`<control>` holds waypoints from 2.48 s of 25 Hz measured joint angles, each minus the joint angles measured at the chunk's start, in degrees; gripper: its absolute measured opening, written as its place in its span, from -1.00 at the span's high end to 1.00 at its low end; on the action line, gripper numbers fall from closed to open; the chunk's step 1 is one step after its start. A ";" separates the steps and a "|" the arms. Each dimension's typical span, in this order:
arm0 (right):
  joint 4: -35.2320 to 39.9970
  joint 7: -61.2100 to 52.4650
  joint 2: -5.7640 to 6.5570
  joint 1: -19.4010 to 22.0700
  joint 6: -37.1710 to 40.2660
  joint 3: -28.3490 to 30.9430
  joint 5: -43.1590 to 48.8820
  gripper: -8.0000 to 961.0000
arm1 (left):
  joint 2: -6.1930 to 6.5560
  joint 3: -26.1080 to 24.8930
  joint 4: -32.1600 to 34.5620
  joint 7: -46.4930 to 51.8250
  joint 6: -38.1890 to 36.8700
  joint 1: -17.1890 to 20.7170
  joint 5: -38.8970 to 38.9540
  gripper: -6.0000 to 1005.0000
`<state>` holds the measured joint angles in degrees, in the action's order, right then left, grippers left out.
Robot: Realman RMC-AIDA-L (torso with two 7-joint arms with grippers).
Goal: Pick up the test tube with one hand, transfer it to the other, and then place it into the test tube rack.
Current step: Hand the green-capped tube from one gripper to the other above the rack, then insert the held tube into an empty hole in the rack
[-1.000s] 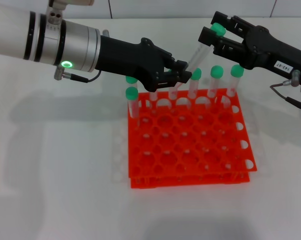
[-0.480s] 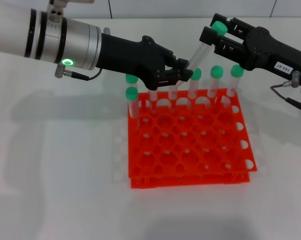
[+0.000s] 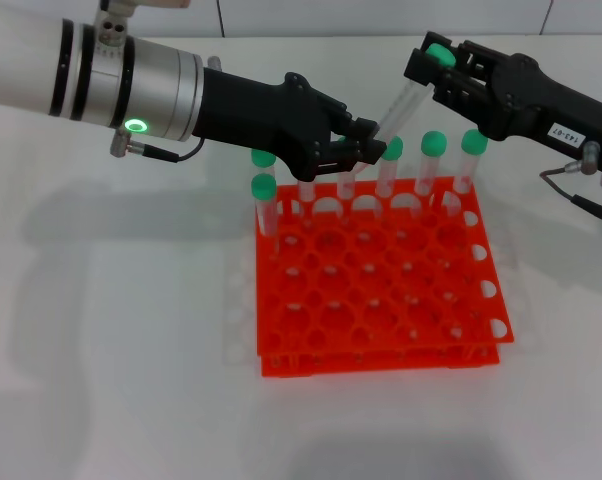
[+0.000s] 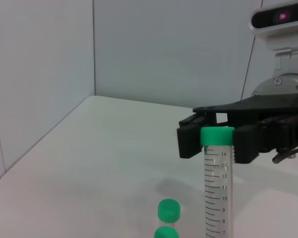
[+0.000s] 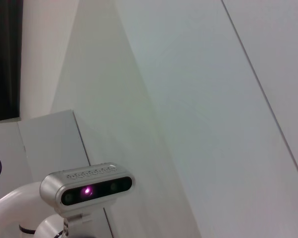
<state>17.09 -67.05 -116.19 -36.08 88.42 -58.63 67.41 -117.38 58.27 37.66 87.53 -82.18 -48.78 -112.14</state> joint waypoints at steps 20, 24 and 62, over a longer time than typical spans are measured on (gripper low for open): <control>0.11 0.00 0.01 0.04 0.47 -0.04 0.11 0.45 | -0.65 0.91 3.31 3.84 1.28 0.45 -1.58 0.61; 0.41 -0.03 0.00 0.21 0.66 -0.14 0.28 0.45 | -0.76 1.51 7.70 9.04 1.10 1.63 -2.55 0.61; 25.20 -16.61 1.10 5.30 -3.31 -9.36 12.12 0.45 | -1.53 -2.63 61.70 46.18 -11.71 31.63 -5.00 -0.74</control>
<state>42.29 -83.66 -115.09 -30.78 85.11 -67.98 79.53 -118.91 55.64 99.35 133.71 -93.88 -17.15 -117.15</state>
